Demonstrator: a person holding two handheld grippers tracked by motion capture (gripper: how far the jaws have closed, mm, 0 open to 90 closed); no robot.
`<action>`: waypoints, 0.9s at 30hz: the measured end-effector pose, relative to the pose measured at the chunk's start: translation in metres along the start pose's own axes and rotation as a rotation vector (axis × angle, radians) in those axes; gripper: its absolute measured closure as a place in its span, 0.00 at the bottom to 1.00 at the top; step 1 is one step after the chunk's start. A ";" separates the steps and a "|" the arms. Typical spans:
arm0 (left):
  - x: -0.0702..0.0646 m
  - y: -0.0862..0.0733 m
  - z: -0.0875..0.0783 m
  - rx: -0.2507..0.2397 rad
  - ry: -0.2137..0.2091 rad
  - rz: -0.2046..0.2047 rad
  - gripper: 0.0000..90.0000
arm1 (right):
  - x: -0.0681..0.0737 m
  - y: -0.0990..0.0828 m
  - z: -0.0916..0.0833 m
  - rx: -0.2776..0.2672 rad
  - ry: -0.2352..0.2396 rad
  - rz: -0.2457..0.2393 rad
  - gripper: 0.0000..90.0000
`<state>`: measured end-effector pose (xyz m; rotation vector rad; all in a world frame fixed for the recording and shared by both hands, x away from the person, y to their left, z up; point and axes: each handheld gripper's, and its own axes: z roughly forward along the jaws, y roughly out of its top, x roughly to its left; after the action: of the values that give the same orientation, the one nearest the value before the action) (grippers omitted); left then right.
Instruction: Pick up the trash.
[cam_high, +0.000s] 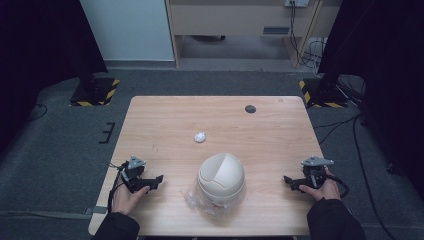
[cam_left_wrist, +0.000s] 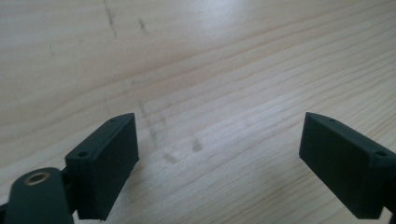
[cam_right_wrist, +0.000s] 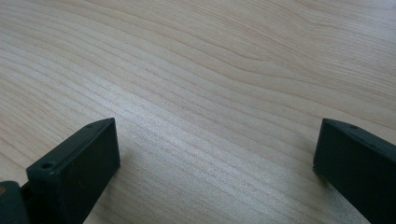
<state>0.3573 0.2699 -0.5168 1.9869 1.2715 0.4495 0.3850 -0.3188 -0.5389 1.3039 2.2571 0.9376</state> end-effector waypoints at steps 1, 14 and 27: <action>0.000 0.000 0.000 0.000 0.000 0.000 0.14 | 0.000 0.000 0.000 0.000 0.000 0.000 0.01; -0.031 0.024 -0.025 -0.221 -0.046 0.087 0.17 | 0.001 -0.001 -0.001 -0.003 0.000 0.000 0.01; -0.042 0.036 -0.037 -0.341 -0.079 0.107 0.17 | 0.001 -0.001 -0.001 -0.003 -0.001 0.000 0.01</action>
<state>0.3382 0.2375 -0.4621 1.7691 0.9704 0.5917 0.3835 -0.3182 -0.5392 1.3026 2.2543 0.9402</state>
